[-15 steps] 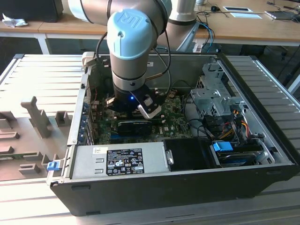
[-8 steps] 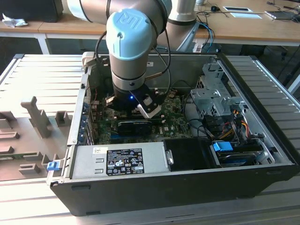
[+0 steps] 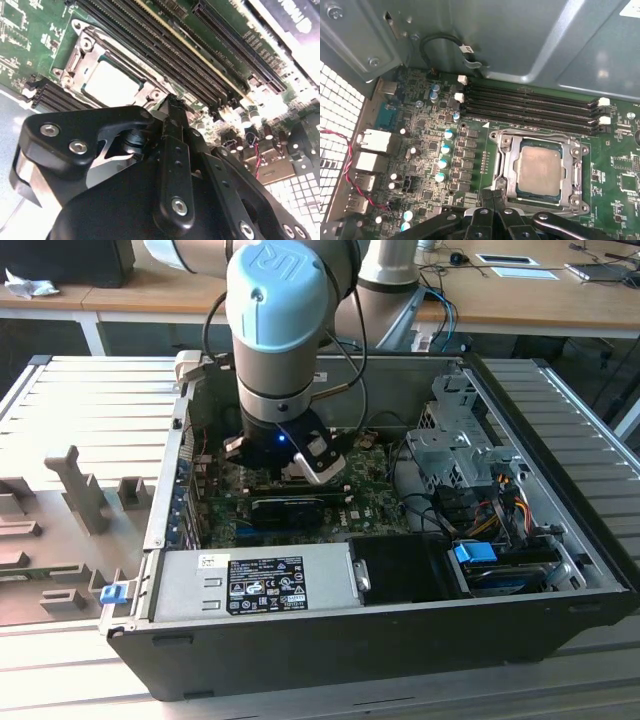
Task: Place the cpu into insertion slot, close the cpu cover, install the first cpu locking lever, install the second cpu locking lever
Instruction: 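Install the second cpu locking lever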
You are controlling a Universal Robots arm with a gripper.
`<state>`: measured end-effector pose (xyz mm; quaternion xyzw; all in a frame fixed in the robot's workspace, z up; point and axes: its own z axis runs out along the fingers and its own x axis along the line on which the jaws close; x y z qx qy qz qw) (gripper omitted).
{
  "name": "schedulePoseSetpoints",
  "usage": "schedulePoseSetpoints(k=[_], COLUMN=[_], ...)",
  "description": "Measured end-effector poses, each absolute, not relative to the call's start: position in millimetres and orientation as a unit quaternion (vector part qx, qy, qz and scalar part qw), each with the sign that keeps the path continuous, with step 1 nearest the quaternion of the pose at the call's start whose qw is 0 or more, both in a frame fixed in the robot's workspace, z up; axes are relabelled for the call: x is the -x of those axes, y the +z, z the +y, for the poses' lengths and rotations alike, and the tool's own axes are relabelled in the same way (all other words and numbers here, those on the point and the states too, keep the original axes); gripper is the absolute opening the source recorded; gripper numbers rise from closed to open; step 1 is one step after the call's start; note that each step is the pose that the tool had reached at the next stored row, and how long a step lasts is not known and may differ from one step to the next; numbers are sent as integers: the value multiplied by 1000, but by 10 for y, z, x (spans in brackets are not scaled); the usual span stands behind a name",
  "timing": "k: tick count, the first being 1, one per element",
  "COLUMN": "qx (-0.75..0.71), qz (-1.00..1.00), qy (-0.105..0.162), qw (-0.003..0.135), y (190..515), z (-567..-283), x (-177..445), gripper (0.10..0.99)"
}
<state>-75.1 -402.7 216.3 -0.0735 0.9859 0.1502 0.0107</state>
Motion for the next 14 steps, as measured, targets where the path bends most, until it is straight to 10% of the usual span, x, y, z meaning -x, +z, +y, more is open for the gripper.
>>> schedulePoseSetpoints(k=[14], qx=[69], qz=[984], qy=[162], qw=[9], y=[2159], z=[-4164], x=[668], gripper=[106])
